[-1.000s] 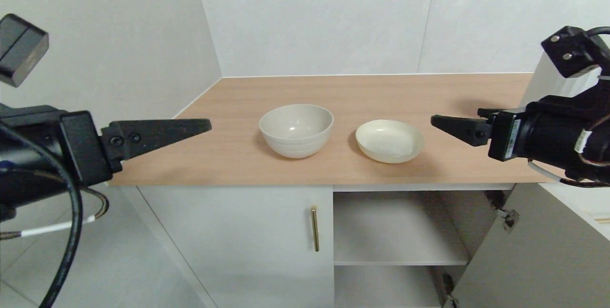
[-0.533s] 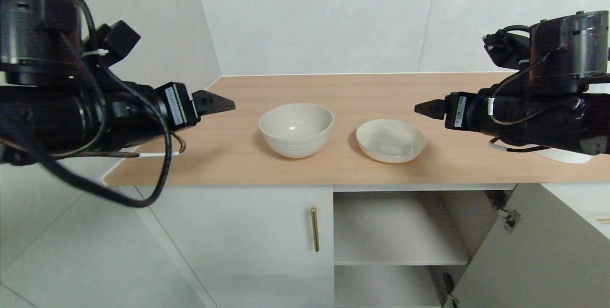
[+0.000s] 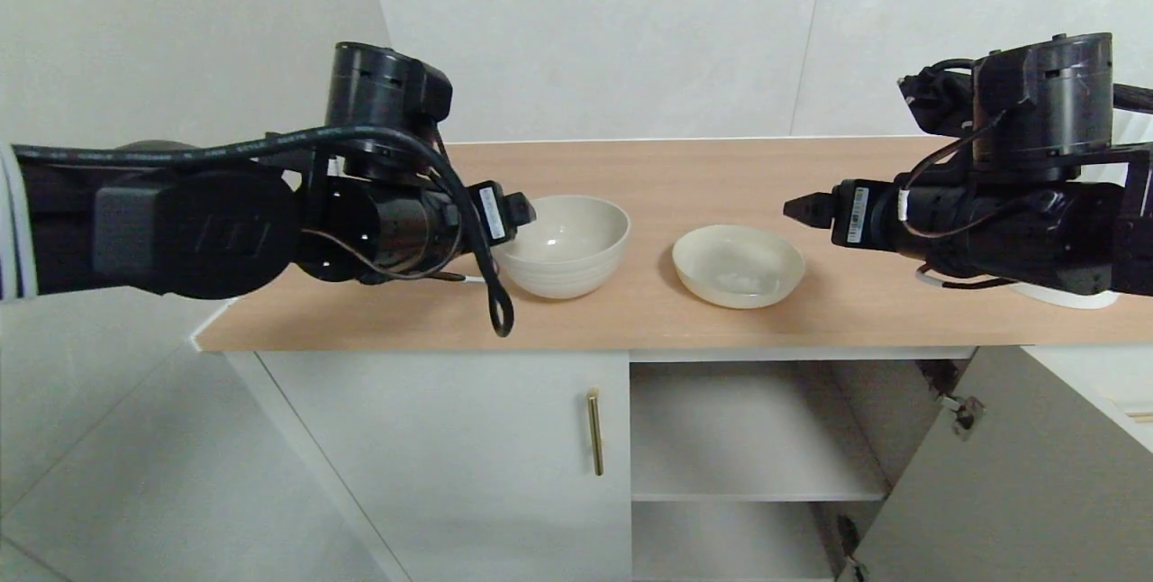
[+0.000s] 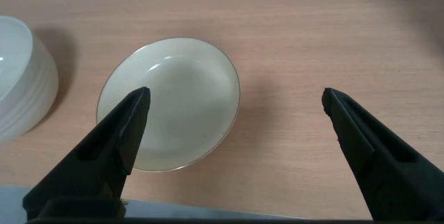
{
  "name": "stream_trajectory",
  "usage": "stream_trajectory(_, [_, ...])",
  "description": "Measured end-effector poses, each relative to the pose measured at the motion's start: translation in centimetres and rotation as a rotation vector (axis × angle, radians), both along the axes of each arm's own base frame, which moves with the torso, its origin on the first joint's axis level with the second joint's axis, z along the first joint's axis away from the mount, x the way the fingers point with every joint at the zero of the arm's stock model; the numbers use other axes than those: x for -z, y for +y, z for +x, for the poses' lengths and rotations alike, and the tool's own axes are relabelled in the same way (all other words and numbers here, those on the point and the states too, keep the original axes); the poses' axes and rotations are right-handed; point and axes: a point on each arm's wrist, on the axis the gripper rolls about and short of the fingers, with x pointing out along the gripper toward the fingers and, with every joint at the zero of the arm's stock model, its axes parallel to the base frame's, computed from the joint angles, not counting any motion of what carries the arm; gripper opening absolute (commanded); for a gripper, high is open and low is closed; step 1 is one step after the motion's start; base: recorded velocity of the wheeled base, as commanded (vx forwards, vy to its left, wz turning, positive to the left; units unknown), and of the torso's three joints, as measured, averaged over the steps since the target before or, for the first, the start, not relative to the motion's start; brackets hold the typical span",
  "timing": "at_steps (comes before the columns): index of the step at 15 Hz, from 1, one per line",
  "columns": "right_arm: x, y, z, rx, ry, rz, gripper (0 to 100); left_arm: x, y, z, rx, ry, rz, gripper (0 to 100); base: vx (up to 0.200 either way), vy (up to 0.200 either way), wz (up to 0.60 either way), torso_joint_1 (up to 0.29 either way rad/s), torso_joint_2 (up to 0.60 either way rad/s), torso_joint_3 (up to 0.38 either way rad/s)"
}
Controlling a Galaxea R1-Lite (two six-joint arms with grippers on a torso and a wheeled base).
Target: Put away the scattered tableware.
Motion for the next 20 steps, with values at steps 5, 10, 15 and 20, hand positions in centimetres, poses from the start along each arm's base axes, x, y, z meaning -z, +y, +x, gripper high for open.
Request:
stream_trajectory(5, [0.0,0.0,-0.1,-0.002,-0.001,0.003,100,1.3,-0.6,0.8,0.0,0.032,0.007,0,0.0,0.0,0.0,0.0,0.0,0.0])
stream_trajectory(10, [0.1,0.1,0.1,-0.005,0.004,-0.002,100,1.0,-0.4,0.3,-0.003,0.031,-0.007,0,0.0,0.0,0.0,0.0,0.0,0.0])
stream_trajectory(15, [1.5,0.7,1.3,0.003,0.042,-0.027,100,-1.2,1.0,-2.6,0.046,-0.005,-0.046,0,0.0,0.0,0.0,0.0,0.0,0.0])
stream_trajectory(20, [4.1,1.6,4.1,0.083,0.091,-0.082,100,-3.4,2.4,-5.7,0.137,-0.043,-0.109,0,0.0,0.0,0.0,0.0,0.0,0.0])
